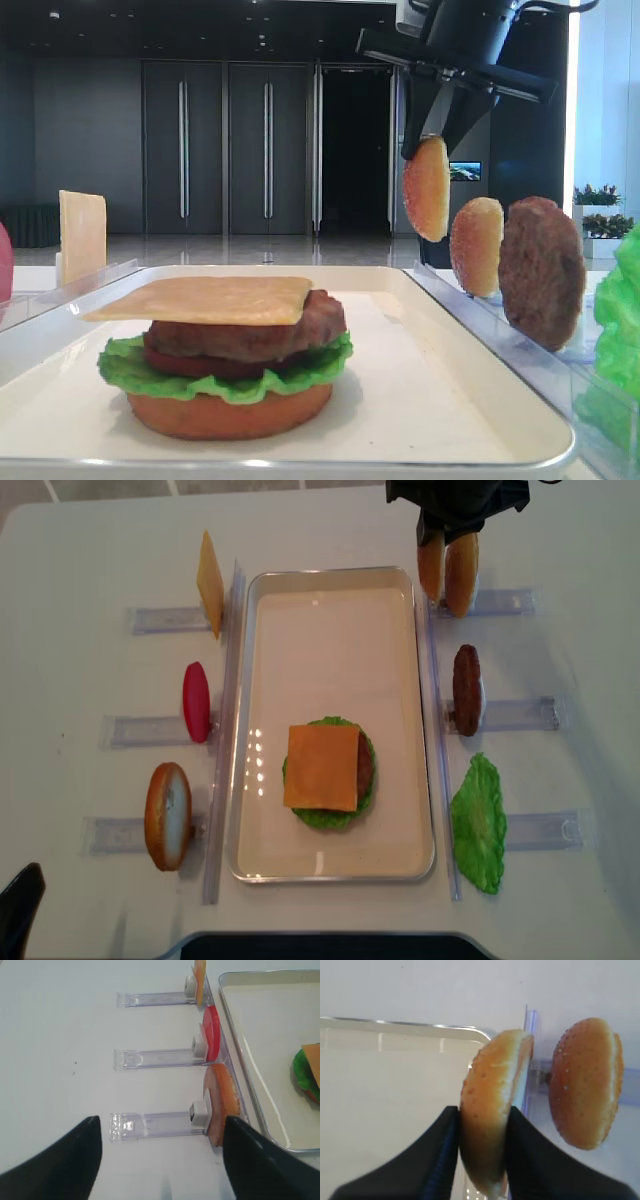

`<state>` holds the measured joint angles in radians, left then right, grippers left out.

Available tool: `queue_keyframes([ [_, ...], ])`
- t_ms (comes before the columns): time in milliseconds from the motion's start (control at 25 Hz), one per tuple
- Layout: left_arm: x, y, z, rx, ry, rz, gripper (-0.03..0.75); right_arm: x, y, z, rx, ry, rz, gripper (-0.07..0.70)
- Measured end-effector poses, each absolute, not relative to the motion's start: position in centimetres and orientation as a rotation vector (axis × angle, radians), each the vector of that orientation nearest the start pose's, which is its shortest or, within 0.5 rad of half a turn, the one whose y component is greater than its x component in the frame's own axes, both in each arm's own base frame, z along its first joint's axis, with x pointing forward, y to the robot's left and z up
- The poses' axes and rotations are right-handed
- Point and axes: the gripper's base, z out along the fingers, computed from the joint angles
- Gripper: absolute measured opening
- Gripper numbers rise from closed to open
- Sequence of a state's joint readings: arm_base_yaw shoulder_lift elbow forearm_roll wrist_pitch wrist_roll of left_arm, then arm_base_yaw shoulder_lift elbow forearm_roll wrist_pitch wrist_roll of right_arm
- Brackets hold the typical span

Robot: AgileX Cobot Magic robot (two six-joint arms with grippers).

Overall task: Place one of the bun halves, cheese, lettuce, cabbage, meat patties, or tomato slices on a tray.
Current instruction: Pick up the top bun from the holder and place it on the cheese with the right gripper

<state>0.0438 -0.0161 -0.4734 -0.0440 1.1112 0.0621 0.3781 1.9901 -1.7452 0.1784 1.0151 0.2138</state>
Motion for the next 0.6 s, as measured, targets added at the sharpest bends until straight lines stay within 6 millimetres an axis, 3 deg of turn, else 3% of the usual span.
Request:
queue_keyframes([
  [320,-0.6,-0.4,26.6,0.022,2.104,0.010,0.575,38.2,17.4,29.3,-0.142,2.799,0.495,0.230],
  [600,-0.6,-0.4,26.6,0.022,2.104,0.010,0.575,36.0,18.8,30.9,-0.220,2.745,0.555,0.230],
])
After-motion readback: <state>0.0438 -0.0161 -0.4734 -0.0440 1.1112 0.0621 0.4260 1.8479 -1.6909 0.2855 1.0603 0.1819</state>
